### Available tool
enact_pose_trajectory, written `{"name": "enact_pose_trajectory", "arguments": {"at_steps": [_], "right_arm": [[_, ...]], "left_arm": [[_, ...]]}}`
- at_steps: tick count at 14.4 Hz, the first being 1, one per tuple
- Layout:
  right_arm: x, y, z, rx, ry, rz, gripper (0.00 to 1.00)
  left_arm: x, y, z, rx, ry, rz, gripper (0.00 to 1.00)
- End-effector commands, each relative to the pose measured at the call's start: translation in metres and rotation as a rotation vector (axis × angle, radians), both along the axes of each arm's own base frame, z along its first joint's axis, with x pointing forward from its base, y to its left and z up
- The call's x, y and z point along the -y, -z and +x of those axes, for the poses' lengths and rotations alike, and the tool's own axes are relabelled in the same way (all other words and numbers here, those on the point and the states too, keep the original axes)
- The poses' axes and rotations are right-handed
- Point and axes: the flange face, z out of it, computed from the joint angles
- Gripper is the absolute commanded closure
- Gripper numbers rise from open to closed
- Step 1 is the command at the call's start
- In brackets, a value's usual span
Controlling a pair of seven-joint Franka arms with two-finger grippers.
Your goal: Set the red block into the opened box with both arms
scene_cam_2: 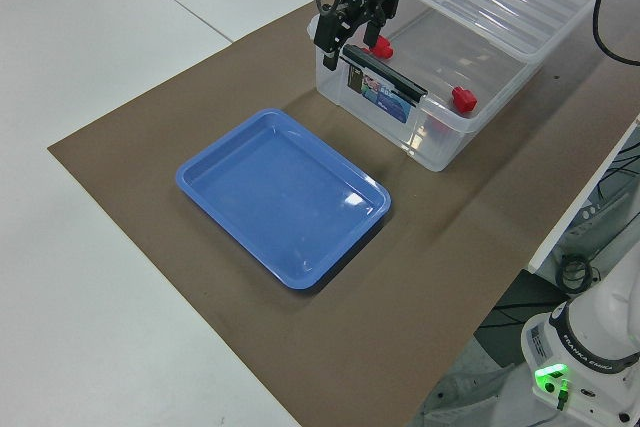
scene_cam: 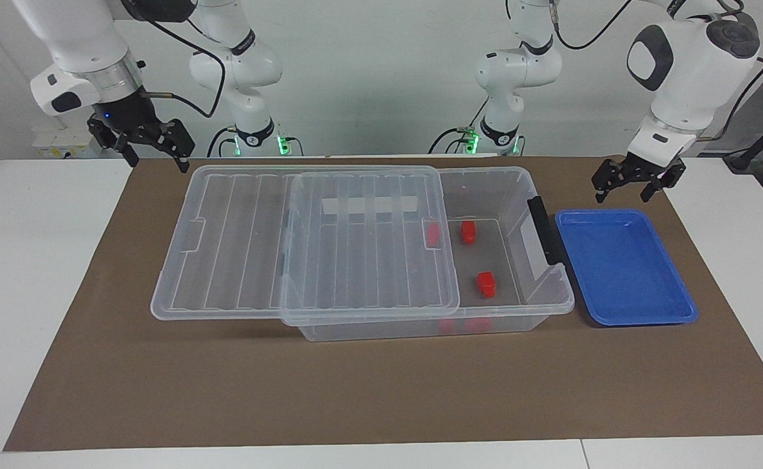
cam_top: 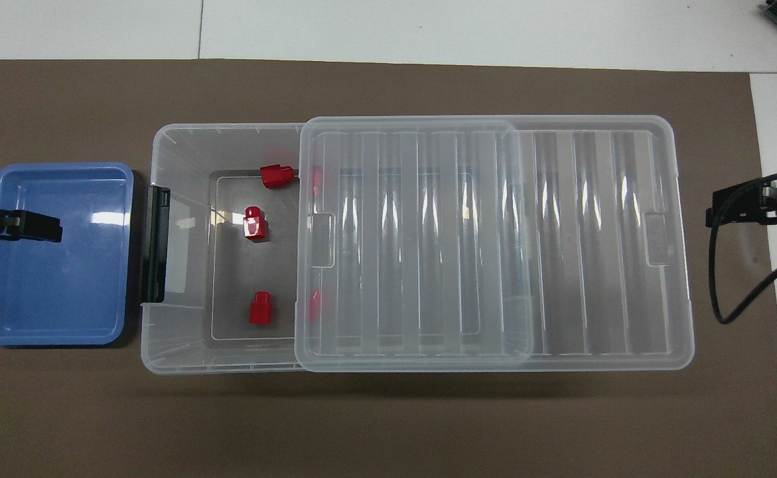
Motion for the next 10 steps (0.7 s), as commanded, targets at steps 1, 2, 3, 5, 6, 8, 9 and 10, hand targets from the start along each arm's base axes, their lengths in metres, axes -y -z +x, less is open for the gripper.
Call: {"name": "enact_pose_trajectory", "arguments": {"at_steps": [1, 2, 3, 5, 6, 8, 9, 10], "right_arm": [[0.001, -0.001, -0.007, -0.001, 0.01, 0.006, 0.0], [0.001, 0.0, -0.007, -0.002, 0.01, 0.006, 0.0], [0.001, -0.001, -0.007, -0.001, 0.01, 0.006, 0.0], [0.001, 0.0, -0.007, -0.002, 0.009, 0.006, 0.0], [0.001, -0.001, -0.007, 0.001, 0.009, 0.006, 0.0], [0.0, -0.001, -0.007, -0.001, 0.007, 0.006, 0.0], [0.008, -0.001, -0.008, -0.004, 0.012, 0.007, 0.0], [0.029, -0.007, -0.013, 0.007, 0.043, 0.013, 0.0]], "left_arm": [[0.01, -0.011, -0.006, -0.007, 0.015, -0.011, 0.0], [0.007, -0.013, -0.01, -0.036, 0.009, -0.011, 0.0], [0.002, -0.016, -0.013, -0.06, -0.001, -0.012, 0.0], [0.002, -0.02, -0.014, -0.076, -0.003, -0.014, 0.0], [0.003, -0.019, -0.016, -0.093, -0.002, -0.013, 0.0], [0.005, -0.013, -0.016, -0.121, 0.007, -0.014, 0.0], [0.016, -0.009, -0.014, -0.13, 0.023, -0.015, 0.0], [0.021, -0.001, -0.012, -0.153, 0.029, -0.016, 0.0]]}}
